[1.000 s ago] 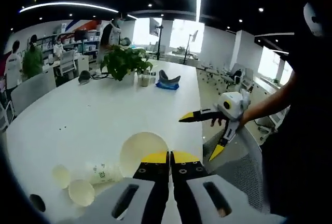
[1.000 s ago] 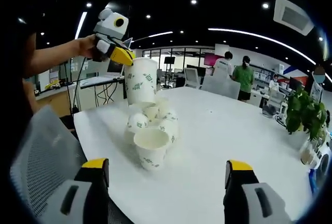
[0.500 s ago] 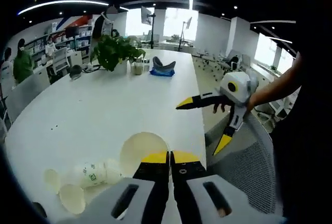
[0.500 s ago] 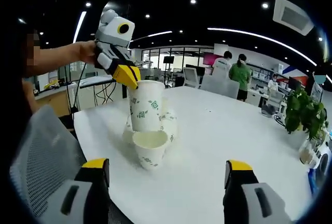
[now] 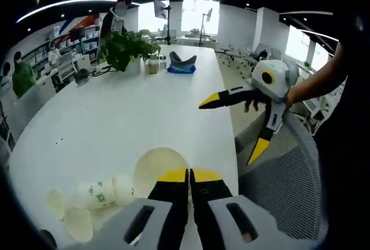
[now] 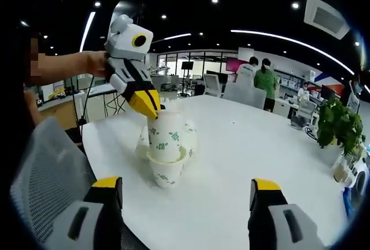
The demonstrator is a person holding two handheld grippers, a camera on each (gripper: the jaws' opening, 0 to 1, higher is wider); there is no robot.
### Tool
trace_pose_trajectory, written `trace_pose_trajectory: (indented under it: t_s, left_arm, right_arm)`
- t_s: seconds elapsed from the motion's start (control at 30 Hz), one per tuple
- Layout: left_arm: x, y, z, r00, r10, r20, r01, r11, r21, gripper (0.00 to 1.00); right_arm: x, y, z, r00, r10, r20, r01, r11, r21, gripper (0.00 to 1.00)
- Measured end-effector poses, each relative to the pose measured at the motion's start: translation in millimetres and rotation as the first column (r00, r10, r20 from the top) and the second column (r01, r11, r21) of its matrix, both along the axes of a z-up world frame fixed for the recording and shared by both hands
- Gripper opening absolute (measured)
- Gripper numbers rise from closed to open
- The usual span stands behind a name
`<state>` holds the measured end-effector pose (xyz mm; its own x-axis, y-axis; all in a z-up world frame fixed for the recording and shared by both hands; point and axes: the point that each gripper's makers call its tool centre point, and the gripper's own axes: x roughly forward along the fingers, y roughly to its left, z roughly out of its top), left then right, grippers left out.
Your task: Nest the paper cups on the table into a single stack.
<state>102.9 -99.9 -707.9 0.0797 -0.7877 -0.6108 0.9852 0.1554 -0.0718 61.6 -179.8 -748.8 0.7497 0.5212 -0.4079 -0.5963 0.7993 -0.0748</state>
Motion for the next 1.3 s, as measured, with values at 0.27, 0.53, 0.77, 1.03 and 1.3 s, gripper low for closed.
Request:
trace_pose_trajectory:
  t_s: [0.27, 0.53, 0.77, 1.03, 1.3]
  left_arm:
    - [-3.8, -5, -23.3, 0.998, -0.050, 0.023, 0.048, 0.996, 0.068, 0.00]
    - [-12.9, -10, -41.6, 0.996, -0.086, -0.022, 0.088, 0.992, 0.085, 0.00]
    - [-20.9, -12, -53.2, 0.993, -0.087, -0.084, 0.094, 0.992, 0.085, 0.00]
    - [-27.5, -17, -65.5, 0.980, -0.076, -0.183, 0.090, 0.994, 0.068, 0.00]
    - [-36.7, -20, -71.7, 0.966, -0.071, -0.248, 0.087, 0.995, 0.055, 0.02]
  right_arm:
    - [0, 0, -0.2, 1.000, -0.002, -0.001, 0.002, 1.000, -0.002, 0.92]
    - [-1, 0, -0.9, 1.000, -0.002, -0.007, 0.002, 1.000, -0.004, 0.91]
    - [-1, 0, 0.6, 1.000, -0.002, -0.004, 0.002, 1.000, 0.000, 0.91]
    - [0, -1, -0.7, 1.000, -0.004, -0.008, 0.004, 1.000, 0.000, 0.91]
    - [1, -2, -1.6, 1.000, -0.011, -0.008, 0.011, 1.000, -0.003, 0.90]
